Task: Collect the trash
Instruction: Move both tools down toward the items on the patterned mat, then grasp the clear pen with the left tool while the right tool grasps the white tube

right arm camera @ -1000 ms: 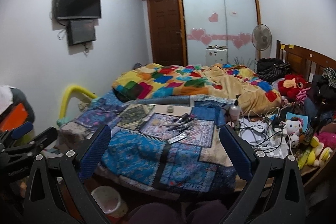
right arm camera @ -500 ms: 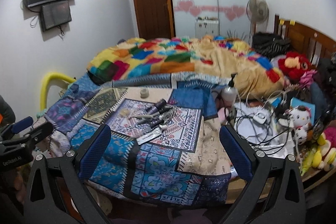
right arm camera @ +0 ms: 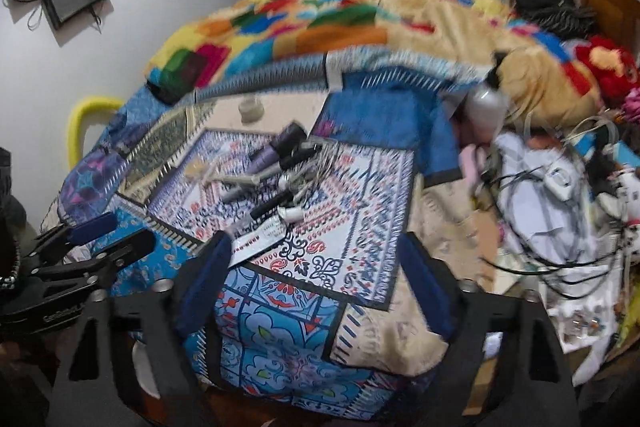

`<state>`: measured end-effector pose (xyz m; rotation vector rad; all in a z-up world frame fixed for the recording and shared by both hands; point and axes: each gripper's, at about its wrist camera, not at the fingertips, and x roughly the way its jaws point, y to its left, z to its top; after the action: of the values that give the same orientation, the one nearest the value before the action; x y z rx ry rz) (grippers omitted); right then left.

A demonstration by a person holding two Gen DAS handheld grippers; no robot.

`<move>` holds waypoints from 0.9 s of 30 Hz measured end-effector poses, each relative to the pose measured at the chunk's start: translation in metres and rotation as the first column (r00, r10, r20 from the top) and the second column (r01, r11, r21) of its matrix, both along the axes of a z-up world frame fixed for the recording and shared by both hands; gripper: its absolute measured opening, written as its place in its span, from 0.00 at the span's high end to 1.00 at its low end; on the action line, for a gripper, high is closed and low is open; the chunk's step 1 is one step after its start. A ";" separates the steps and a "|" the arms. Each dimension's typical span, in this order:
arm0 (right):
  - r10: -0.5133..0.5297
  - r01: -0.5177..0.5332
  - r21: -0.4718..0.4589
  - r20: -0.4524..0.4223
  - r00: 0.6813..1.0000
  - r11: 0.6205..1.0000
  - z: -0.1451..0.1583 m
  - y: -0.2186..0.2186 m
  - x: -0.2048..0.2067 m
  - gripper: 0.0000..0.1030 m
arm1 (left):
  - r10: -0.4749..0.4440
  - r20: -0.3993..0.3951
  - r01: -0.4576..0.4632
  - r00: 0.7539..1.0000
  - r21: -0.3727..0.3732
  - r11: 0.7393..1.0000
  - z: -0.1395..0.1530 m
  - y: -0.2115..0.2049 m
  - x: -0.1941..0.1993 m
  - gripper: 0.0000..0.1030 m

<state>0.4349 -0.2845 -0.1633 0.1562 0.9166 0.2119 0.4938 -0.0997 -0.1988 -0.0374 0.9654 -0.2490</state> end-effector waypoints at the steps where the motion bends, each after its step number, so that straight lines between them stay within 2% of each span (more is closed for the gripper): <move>1: 0.008 -0.008 0.004 -0.009 1.000 1.000 -0.005 0.001 0.005 0.34 | -0.008 -0.015 0.008 1.000 -0.002 1.000 -0.007 -0.002 0.006 0.42; 3: 0.032 -0.032 0.014 -0.036 0.999 0.999 -0.018 0.005 0.017 0.40 | -0.027 -0.035 0.027 0.999 -0.001 1.000 -0.019 -0.003 0.016 0.50; 10: 0.117 -0.114 0.033 -0.094 0.989 0.993 -0.049 0.023 0.052 0.64 | -0.084 -0.055 0.084 0.995 -0.016 0.996 -0.040 -0.009 0.032 0.59; 17: 0.176 -0.176 0.003 -0.090 0.980 0.984 -0.063 0.033 0.069 0.66 | -0.142 -0.063 0.142 0.988 -0.010 0.990 -0.051 -0.018 0.041 0.62; 19: 0.186 -0.188 -0.011 -0.082 0.979 0.982 -0.065 0.033 0.070 0.78 | -0.154 -0.066 0.154 0.986 -0.010 0.988 -0.055 -0.021 0.043 0.63; 21: 0.206 -0.207 -0.002 -0.085 0.975 0.978 -0.065 0.032 0.070 0.78 | -0.166 -0.071 0.166 0.984 -0.006 0.986 -0.058 -0.024 0.045 0.67; 27: 0.180 -0.183 -0.036 -0.074 0.981 0.983 -0.063 0.024 0.063 0.79 | -0.213 -0.055 0.215 0.976 0.030 0.976 -0.059 -0.039 0.046 0.74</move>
<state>0.4982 -0.2600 -0.2258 0.0402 1.0053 0.3572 0.5397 -0.1386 -0.2583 0.0944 1.0256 -0.4308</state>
